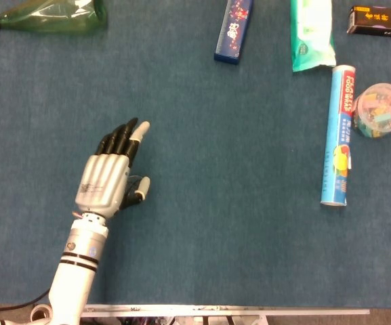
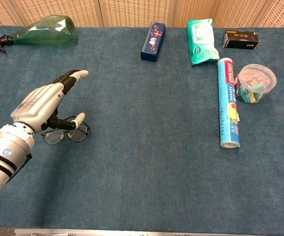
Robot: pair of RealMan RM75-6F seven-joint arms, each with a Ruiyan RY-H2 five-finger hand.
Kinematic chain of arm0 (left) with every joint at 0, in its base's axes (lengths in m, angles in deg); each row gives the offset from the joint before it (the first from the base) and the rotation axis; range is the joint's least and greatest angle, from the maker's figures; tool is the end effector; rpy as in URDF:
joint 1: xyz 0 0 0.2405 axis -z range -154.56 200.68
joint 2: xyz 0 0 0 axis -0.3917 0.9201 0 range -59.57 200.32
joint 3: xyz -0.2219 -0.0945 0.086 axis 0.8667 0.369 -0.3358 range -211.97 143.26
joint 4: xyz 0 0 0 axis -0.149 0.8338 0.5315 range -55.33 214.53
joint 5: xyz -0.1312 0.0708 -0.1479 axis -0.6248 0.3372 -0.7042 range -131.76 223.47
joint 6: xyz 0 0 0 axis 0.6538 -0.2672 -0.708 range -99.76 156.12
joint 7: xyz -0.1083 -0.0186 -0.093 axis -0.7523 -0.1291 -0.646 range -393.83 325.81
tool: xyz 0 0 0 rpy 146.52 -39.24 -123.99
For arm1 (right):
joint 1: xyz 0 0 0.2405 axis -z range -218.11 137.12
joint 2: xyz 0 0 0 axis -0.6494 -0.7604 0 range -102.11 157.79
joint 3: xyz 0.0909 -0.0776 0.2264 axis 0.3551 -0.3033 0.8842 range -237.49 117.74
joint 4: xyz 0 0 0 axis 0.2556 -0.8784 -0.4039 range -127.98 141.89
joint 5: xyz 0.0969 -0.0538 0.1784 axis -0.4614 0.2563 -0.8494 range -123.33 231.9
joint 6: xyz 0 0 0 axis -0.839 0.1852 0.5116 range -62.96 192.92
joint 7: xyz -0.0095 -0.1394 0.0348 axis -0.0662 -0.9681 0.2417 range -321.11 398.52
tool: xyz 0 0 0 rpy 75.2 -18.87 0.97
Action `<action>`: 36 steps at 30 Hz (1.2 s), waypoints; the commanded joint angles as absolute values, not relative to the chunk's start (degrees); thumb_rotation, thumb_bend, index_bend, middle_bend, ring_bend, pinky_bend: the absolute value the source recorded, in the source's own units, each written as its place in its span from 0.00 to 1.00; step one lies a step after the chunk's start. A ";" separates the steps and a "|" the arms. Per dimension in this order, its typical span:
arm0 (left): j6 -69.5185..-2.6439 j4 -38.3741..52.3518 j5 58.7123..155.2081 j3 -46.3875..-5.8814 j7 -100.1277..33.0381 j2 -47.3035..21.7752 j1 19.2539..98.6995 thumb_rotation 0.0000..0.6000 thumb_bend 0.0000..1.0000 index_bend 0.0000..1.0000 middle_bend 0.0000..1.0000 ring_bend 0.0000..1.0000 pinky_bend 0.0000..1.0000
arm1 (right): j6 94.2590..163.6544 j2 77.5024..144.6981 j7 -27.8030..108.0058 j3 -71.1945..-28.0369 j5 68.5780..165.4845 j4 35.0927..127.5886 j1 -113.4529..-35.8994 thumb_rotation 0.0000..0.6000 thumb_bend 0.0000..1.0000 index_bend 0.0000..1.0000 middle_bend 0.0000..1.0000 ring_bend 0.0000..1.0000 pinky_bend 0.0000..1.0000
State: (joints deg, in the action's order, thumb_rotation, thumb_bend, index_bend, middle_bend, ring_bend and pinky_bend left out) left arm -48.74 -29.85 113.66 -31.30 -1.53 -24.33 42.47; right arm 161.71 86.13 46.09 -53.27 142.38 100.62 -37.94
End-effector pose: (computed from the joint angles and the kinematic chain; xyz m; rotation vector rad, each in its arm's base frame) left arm -0.1458 0.2027 -0.0163 -1.5709 -1.2706 -1.0075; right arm -0.3105 -0.1504 0.2218 1.1991 -0.7838 1.0386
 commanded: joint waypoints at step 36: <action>-50.99 -29.87 111.88 -31.35 3.74 -24.79 42.04 1.00 0.57 0.01 0.00 0.00 0.09 | 162.00 86.07 46.39 -53.27 142.51 100.48 -37.78 1.00 0.02 0.43 0.40 0.30 0.58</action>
